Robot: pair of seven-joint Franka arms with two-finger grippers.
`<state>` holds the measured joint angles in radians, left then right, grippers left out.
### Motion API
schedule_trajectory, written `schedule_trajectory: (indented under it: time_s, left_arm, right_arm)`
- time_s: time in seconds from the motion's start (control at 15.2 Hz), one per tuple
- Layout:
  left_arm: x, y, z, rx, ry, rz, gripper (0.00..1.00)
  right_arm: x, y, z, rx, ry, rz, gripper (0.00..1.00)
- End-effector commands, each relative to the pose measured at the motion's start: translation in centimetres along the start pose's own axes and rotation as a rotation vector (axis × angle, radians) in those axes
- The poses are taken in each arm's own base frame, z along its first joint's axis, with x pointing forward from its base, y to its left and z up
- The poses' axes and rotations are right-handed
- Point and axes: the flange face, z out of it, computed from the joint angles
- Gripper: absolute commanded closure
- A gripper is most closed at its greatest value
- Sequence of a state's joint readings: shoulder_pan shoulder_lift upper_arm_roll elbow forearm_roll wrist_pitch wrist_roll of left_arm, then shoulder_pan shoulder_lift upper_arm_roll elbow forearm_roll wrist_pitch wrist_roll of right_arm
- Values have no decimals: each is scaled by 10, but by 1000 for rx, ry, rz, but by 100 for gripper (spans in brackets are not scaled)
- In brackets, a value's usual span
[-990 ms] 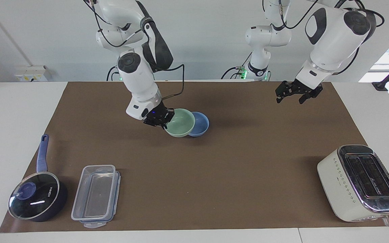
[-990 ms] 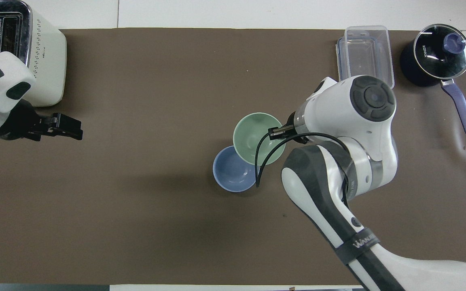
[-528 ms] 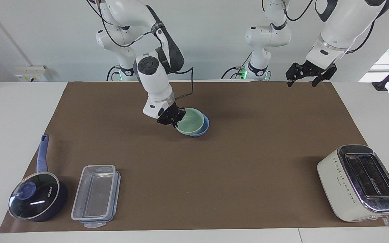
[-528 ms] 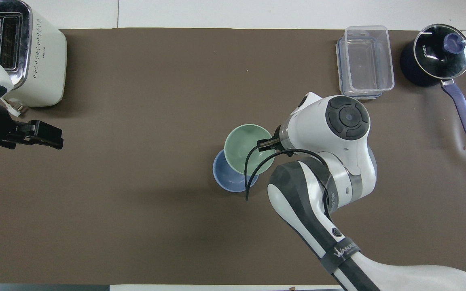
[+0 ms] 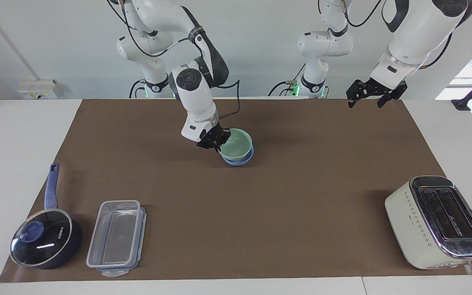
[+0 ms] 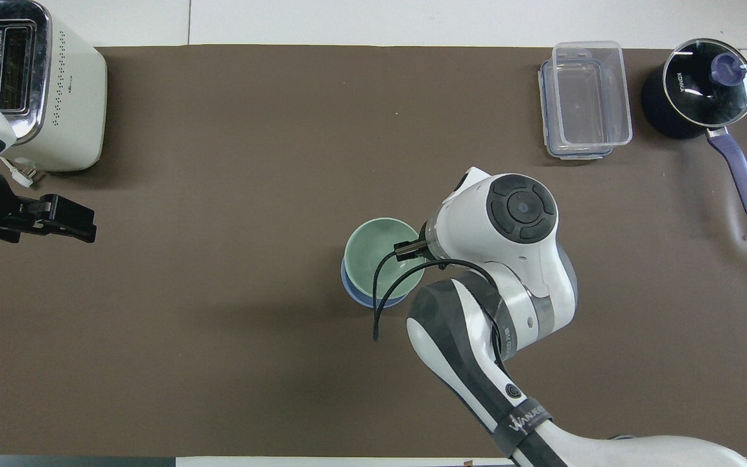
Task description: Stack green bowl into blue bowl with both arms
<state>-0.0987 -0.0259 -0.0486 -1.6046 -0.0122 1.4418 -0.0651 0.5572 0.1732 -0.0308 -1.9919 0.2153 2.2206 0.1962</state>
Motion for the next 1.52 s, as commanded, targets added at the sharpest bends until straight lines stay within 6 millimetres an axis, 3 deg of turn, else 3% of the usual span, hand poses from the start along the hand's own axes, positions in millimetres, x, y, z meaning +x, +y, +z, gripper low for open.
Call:
schedule_trajectory:
  time_s: [0.0, 0.86, 1.45]
  left_arm:
    - [2, -2, -12, 19, -3, 10, 0]
    - [-1, -12, -14, -28, 9, -15, 0]
    - [-2, -5, -12, -23, 2, -2, 0]
  right_arm:
    - [-1, -2, 4, 12, 6, 25, 100]
    - [1, 5, 16, -23, 9, -21, 100]
    - [1, 5, 23, -33, -1, -27, 100]
